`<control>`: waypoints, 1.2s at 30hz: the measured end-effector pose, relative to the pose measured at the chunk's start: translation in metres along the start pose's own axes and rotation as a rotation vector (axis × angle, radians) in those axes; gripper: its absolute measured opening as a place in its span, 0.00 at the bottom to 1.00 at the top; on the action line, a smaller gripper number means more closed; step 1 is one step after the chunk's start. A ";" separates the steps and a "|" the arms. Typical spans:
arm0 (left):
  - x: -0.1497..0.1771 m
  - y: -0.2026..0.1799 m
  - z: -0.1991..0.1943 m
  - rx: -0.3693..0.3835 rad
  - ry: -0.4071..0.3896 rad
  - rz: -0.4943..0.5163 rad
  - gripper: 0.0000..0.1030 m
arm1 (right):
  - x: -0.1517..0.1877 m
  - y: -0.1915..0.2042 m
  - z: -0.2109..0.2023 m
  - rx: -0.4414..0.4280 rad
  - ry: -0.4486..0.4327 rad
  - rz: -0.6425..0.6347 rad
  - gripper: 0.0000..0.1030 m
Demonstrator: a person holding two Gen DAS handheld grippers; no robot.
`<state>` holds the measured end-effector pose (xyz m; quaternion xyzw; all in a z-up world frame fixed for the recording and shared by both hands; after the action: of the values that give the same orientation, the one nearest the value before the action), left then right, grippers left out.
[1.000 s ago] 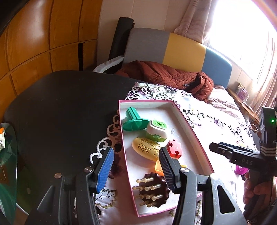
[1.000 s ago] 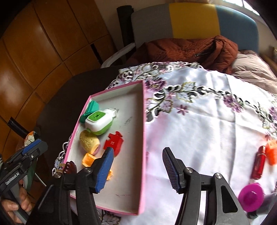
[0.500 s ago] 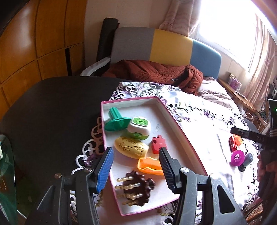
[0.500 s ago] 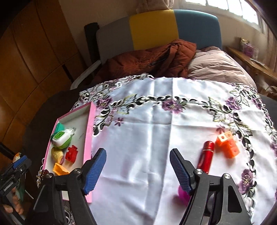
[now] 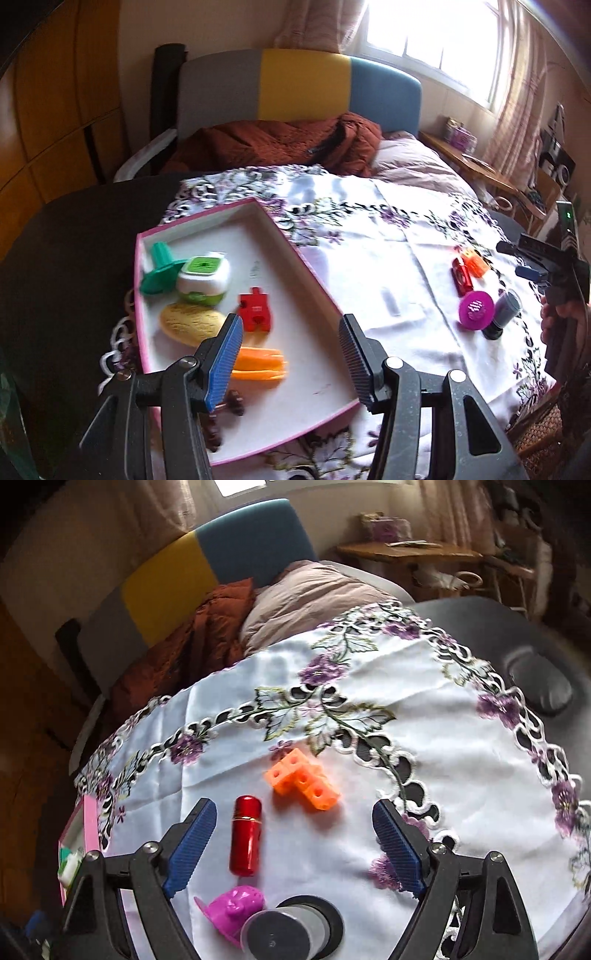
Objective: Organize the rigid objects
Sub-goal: 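Move both tools back toward the magenta cup and orange cubes, then grasp the magenta cup with the left gripper while the right gripper grasps the orange cube stack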
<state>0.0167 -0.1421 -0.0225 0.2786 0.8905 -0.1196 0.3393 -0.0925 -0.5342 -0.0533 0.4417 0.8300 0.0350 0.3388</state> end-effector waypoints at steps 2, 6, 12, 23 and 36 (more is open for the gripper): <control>-0.002 -0.013 0.007 0.028 0.016 0.013 0.53 | -0.002 -0.009 -0.001 0.008 -0.006 0.039 0.87; -0.002 -0.047 0.023 0.120 0.064 0.063 0.53 | -0.004 -0.015 -0.003 0.014 -0.011 0.074 0.89; 0.002 -0.102 0.041 0.273 0.122 0.166 0.53 | -0.005 -0.020 -0.002 0.035 -0.011 0.093 0.89; -0.012 -0.183 0.088 0.437 0.177 0.323 0.72 | -0.006 -0.027 -0.001 0.042 0.003 0.134 0.90; -0.020 -0.222 0.145 0.464 0.227 0.376 0.56 | -0.008 -0.031 0.007 0.037 0.029 0.161 0.91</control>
<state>-0.0218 -0.3896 -0.1112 0.5200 0.8044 -0.2229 0.1814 -0.1067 -0.5608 -0.0654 0.5127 0.7971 0.0534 0.3145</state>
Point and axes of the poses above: each gripper's, at about its wrist camera, not at the fingertips, and z roughly the way its jaws point, y to its left, x to its underside, the point moved 1 cm from there along z, roughly the way its jaws point, and after that the axes turned 4 degrees about z, right-handed, at the moved point
